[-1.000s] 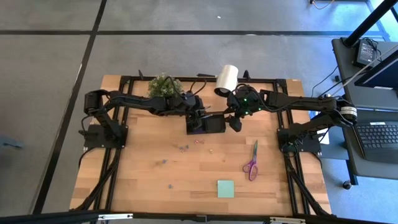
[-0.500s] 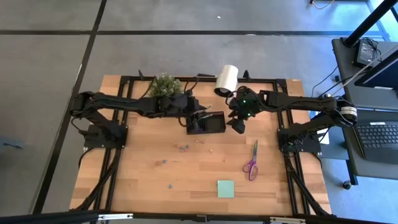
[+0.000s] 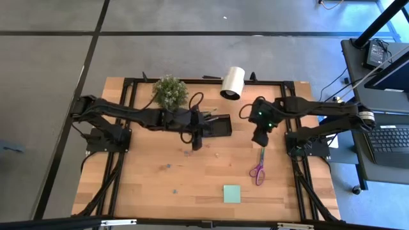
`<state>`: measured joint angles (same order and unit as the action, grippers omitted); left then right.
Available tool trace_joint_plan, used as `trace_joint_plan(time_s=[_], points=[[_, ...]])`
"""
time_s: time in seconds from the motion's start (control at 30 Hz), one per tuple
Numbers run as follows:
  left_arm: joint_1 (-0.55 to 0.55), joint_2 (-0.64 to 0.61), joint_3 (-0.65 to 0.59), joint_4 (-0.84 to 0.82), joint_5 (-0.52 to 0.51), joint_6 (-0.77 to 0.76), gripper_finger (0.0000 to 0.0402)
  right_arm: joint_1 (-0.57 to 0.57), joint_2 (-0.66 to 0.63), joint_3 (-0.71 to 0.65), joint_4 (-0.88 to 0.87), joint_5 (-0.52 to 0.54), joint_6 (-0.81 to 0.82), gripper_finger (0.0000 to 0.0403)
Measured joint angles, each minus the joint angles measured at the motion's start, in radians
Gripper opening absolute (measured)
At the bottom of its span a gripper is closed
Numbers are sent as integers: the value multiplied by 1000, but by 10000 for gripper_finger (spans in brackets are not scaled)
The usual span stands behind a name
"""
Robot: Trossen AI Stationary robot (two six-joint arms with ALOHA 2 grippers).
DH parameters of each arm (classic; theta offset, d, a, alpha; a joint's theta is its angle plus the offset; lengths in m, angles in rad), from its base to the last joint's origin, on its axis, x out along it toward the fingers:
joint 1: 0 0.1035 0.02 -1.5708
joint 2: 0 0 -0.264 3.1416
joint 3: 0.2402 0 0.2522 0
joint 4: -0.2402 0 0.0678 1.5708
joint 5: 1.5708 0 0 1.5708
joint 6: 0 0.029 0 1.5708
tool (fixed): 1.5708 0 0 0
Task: Pick and place office supplies into organizer
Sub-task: Put the purple scissors into the black desk organizer
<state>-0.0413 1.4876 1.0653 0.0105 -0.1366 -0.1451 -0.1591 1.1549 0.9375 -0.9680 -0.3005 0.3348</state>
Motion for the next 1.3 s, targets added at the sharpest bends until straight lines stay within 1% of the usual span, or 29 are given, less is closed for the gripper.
trace_joint_plan(time_s=[0.13, 0.27, 0.33, 0.5, 0.63, 0.8, 0.87, 1.03, 1.17, 1.3], points=[[-70, 0, 0, 35, 0, -44, 93, 74, -18, 0, -37, -1, 56, 219], [-152, 0, 0, 111, -24, -69, 92, 163, -18, 0, -39, 0, 56, 219], [-194, 0, 0, 138, -75, -71, 92, 217, -18, 0, -37, 0, 11, 219], [-294, 0, 0, 161, -244, -101, 92, 343, -18, 0, -27, 1, -73, 219], [-367, 0, 0, 160, -344, -146, 92, 431, -18, 0, 26, 7, -169, 219], [-446, 0, 0, 153, -485, -184, 92, 537, 0, -22, 143, 94, -318, 219], [-469, 0, 0, 143, -517, -202, 92, 578, 21, -28, 178, 126, -382, 219], [-503, 0, 0, 137, -567, -227, 92, 663, 107, -28, 194, 209, -514, 219], [-511, 0, 0, 121, -587, -228, 92, 708, 204, -29, 192, 265, -555, 219], [-511, 0, 0, 103, -588, -238, 92, 731, 320, -29, 191, 274, -580, 219]])
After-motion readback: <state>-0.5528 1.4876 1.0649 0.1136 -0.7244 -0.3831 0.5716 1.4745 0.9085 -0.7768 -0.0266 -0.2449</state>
